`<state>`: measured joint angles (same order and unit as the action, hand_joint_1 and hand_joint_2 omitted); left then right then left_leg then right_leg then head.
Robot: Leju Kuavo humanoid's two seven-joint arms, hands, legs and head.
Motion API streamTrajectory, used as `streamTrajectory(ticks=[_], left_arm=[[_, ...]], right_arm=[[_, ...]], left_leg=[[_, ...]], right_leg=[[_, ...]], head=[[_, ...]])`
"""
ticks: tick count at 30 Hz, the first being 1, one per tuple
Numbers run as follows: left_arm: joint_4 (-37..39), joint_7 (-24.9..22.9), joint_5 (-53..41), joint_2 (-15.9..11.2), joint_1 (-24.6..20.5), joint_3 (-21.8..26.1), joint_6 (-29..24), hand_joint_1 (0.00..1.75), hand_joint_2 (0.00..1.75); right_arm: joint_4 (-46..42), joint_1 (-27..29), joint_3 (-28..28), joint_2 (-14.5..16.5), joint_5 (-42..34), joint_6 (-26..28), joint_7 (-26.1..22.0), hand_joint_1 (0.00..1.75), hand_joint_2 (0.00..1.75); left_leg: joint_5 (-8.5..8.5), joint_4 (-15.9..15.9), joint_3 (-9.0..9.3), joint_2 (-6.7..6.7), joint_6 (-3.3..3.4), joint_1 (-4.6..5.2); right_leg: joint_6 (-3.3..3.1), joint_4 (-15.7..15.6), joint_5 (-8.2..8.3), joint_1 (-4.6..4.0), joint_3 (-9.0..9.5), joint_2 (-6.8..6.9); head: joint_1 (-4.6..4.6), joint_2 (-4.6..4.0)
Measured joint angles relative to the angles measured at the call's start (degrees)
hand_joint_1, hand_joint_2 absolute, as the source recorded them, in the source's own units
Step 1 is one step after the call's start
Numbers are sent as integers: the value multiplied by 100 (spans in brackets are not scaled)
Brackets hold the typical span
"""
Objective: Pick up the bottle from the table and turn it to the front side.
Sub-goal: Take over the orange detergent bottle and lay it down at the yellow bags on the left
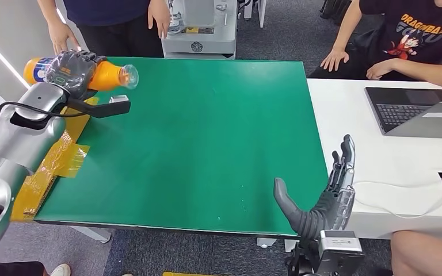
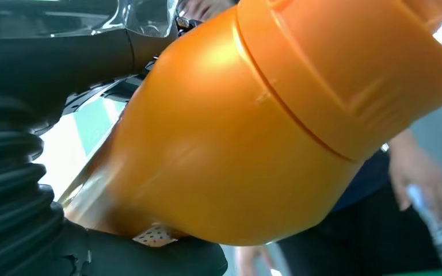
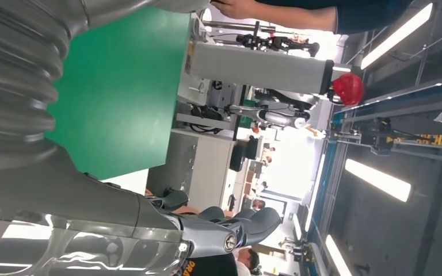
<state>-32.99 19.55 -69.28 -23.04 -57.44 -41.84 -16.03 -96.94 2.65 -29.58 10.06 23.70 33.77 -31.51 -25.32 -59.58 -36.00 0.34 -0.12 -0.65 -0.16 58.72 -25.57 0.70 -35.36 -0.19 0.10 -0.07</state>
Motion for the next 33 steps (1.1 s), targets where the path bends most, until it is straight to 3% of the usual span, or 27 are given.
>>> streamTrajectory(ticks=[5,11,21,28,33], left_arm=[[67,96,-241,-325,-6,-351,7,175,175],[117,115,-294,-463,-19,-516,42,175,175],[466,824,-356,-711,-245,-995,938,175,175],[822,1047,-219,-632,-327,-1321,1306,175,175],[1052,889,116,-513,-305,-1403,1437,175,175]], right_arm=[[-34,53,72,33,10,-47,-14,0,175],[-48,73,91,58,17,-53,-14,0,175],[-101,123,164,93,61,-127,-23,0,175],[-109,123,219,139,116,-23,3,0,175],[-109,118,219,142,174,-78,99,0,175]], left_leg=[[0,-1,0,-1,0,1],[0,-2,0,-3,0,1],[1,-1,0,0,-1,0],[3,-1,0,-2,-5,1],[4,-1,-1,-1,-5,1]], right_leg=[[0,-1,0,0,0,2],[-1,-1,1,1,1,4],[-5,0,3,0,-2,2],[-6,-1,4,1,-1,5],[-7,-1,5,1,1,4]], head=[[0,0],[0,0],[-1,0],[1,0],[1,0]])
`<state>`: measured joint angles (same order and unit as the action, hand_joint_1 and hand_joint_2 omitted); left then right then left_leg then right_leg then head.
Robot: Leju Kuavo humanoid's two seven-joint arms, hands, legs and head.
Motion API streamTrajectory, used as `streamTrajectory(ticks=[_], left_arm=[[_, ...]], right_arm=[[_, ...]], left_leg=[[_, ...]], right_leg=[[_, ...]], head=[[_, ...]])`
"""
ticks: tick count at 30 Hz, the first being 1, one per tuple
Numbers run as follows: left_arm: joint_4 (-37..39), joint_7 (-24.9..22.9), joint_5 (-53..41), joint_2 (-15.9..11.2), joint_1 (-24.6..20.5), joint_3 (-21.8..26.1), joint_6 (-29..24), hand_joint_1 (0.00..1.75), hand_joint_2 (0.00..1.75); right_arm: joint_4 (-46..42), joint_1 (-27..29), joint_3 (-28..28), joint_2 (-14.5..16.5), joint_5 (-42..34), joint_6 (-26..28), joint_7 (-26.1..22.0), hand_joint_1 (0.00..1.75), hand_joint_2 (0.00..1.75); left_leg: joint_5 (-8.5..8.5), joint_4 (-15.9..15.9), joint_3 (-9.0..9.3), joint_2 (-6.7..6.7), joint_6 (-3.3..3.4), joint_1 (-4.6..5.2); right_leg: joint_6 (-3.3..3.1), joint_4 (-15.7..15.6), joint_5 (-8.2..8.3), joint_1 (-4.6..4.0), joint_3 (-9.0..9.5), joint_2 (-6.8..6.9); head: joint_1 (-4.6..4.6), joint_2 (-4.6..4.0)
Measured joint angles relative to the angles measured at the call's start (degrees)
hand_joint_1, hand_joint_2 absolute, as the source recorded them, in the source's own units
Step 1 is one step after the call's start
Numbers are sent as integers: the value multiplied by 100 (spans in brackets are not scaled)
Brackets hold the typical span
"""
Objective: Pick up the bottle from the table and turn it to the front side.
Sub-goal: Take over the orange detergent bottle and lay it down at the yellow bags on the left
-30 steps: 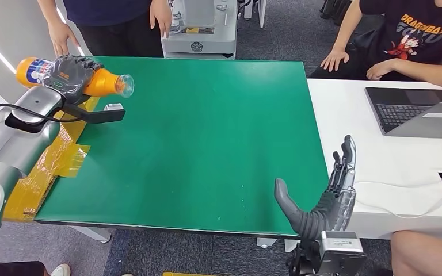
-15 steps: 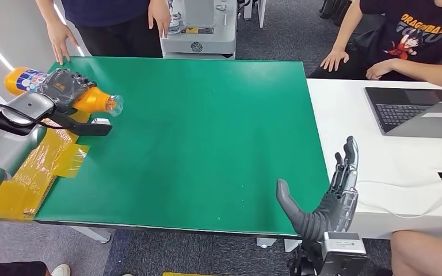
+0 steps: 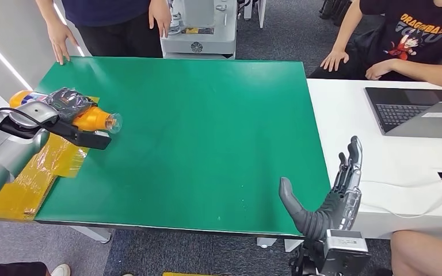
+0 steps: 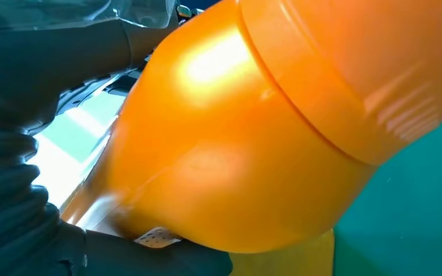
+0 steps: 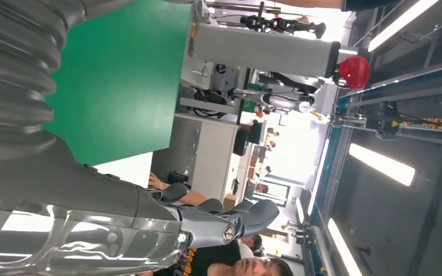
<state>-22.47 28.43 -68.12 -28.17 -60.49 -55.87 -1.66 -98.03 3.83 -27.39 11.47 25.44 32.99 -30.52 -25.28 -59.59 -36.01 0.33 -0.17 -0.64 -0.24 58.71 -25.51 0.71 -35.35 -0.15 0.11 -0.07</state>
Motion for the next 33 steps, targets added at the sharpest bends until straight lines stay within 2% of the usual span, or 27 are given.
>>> streamTrajectory(ticks=[14,23,28,33], left_arm=[[285,-190,206,12,86,0,132,175,175],[430,-902,377,22,271,4,260,175,175],[486,-1219,557,-107,510,83,164,175,175],[511,-1296,651,-383,758,203,148,175,175]], right_arm=[[-2,1,0,0,75,-81,37,0,175],[-49,46,0,-1,149,-157,21,0,175],[-50,77,-3,-2,161,-189,-3,0,175],[-50,60,-17,-2,175,-201,12,0,175]], left_leg=[[1,1,0,-2,-1,-1],[0,1,-1,-1,-1,-1],[0,3,-1,2,-1,-2],[0,4,-1,2,-2,-3]], right_leg=[[-1,0,-1,-1,-2,1],[-1,0,-1,-1,-1,0],[-1,1,-1,-1,-2,-4],[-3,1,-2,-2,-5,-5]], head=[[-1,0],[-1,0],[-1,0],[0,0]])
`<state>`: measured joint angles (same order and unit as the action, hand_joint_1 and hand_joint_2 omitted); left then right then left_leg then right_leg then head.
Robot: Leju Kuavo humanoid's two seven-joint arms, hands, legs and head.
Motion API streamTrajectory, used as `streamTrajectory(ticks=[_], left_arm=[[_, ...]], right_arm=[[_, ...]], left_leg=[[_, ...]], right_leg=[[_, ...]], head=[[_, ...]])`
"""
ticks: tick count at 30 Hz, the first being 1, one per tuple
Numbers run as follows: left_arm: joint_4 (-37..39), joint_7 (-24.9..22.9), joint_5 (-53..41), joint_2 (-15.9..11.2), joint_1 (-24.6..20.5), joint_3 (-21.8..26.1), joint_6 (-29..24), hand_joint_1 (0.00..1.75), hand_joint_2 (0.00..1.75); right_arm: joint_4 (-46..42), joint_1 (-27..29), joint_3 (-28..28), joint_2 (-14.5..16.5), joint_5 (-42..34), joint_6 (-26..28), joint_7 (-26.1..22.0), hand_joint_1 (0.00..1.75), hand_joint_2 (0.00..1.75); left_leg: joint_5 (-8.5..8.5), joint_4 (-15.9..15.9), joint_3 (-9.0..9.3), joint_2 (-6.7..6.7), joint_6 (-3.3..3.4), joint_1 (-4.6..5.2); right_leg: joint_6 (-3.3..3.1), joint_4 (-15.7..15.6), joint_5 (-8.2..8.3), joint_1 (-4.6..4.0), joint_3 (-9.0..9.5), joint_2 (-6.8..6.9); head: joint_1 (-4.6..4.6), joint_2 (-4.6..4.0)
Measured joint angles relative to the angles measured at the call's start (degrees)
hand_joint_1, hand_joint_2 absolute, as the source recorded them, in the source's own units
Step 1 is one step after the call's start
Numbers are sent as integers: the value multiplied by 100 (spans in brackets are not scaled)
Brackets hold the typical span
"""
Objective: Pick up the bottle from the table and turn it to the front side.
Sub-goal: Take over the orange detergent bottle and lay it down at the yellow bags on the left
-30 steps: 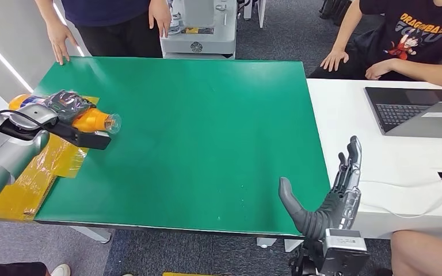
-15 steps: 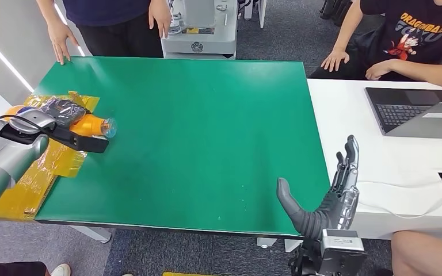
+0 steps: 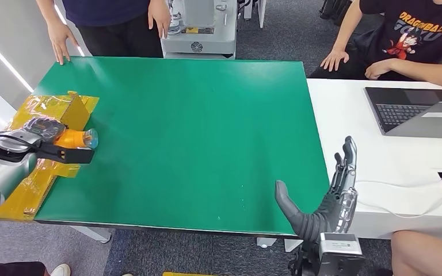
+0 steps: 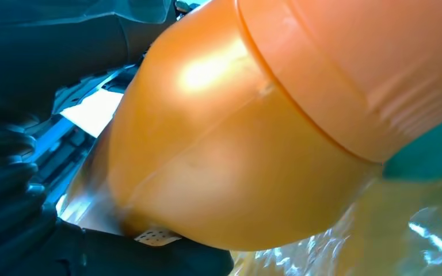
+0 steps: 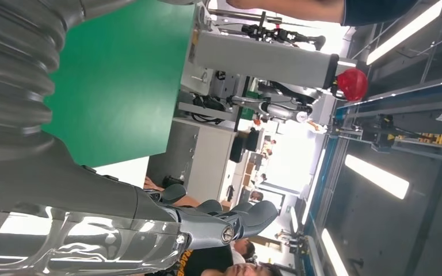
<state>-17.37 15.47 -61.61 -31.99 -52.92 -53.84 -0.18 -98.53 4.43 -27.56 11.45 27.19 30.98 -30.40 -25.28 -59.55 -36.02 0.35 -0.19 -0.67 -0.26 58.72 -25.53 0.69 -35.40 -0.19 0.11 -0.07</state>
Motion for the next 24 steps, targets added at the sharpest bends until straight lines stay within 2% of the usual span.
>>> streamTrajectory(ticks=[6,12,16,20,24], left_arm=[[36,-135,94,-191,356,144,-55,175,175],[40,-164,-114,-191,581,208,-181,175,175],[40,-8,-369,-172,603,208,-320,175,175],[40,235,-625,-75,586,208,-459,175,175],[40,386,-862,176,498,208,-520,175,175]], right_arm=[[0,-81,-2,0,57,39,86,0,175],[14,-139,-43,0,94,98,140,0,175],[67,-198,-112,0,40,97,139,0,175],[139,-261,-158,2,-52,96,114,0,175],[207,-321,-211,2,-108,110,74,0,175]], left_leg=[[0,-1,0,-3,0,0],[0,-1,0,-4,0,1],[0,-2,0,-4,0,1],[1,-3,1,-5,-1,1],[4,-5,1,-9,-4,2]], right_leg=[[-1,-1,-1,0,1,4],[-1,-2,0,1,3,6],[-1,-2,0,1,2,6],[-1,-3,0,1,0,7],[-1,-4,2,1,1,11]], head=[[1,0],[1,0],[0,0],[0,0],[0,0]])
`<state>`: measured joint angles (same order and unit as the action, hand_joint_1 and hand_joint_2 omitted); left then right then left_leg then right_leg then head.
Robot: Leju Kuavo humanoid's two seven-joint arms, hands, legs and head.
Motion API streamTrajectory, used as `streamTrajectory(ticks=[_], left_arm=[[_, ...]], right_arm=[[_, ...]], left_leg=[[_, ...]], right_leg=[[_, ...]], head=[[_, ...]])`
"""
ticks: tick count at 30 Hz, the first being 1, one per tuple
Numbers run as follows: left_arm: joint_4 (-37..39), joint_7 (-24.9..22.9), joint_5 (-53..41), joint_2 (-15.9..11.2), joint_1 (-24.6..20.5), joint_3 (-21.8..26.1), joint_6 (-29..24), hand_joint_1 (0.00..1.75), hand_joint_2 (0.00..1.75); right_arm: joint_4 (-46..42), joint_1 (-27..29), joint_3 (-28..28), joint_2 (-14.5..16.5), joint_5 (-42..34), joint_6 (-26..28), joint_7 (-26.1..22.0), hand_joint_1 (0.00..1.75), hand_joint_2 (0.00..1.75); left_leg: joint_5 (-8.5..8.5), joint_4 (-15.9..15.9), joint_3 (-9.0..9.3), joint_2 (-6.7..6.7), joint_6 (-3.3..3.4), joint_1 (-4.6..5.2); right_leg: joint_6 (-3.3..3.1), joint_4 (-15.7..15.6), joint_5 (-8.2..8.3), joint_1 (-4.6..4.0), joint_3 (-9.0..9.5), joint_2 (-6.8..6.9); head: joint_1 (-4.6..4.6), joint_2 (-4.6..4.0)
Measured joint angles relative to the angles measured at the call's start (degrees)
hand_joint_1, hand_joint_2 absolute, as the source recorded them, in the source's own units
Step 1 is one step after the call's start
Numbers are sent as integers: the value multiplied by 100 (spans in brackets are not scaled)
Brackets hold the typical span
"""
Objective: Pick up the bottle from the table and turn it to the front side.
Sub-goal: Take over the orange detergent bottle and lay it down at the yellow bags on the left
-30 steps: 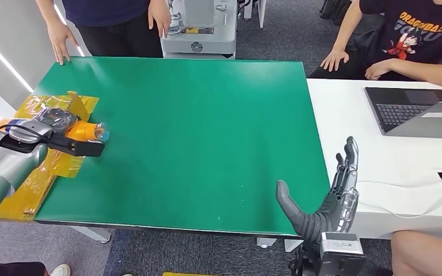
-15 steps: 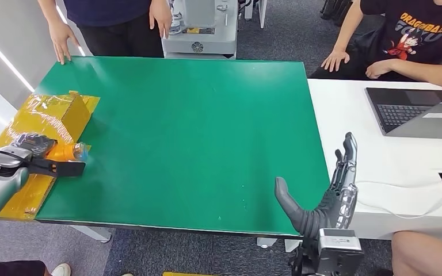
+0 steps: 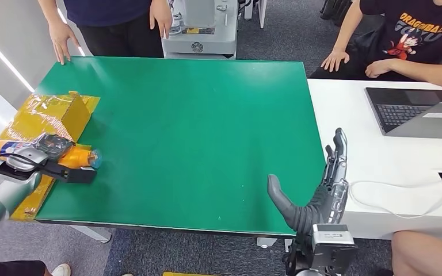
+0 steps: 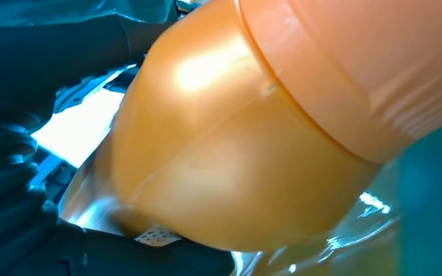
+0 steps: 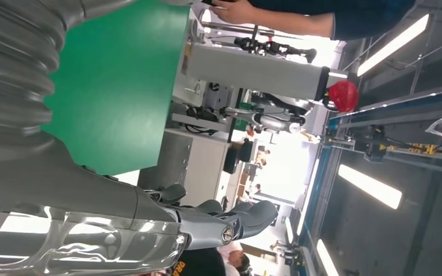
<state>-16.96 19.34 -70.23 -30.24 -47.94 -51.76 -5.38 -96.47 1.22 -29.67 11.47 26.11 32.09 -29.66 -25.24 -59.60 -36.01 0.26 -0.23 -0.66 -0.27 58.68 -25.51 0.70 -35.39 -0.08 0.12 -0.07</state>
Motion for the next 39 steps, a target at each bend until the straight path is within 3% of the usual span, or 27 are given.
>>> streamTrajectory(ticks=[8,13,39], left_arm=[[0,137,-252,635,-329,-2,60,175,175],[0,134,-247,821,-434,-2,148,175,175],[81,-87,-160,605,-200,-2,41,175,175]], right_arm=[[19,-13,-77,0,-17,115,-11,0,175],[12,-4,-86,-2,-44,87,-11,0,175],[-199,172,-69,-55,24,268,-57,0,175]], left_leg=[[1,-2,-1,-3,-1,1],[0,0,0,4,-1,0],[1,3,-1,1,-2,0]], right_leg=[[-3,0,4,1,3,4],[-3,1,4,0,2,-2],[-4,2,3,0,1,0]], head=[[0,0],[0,0],[1,0]])
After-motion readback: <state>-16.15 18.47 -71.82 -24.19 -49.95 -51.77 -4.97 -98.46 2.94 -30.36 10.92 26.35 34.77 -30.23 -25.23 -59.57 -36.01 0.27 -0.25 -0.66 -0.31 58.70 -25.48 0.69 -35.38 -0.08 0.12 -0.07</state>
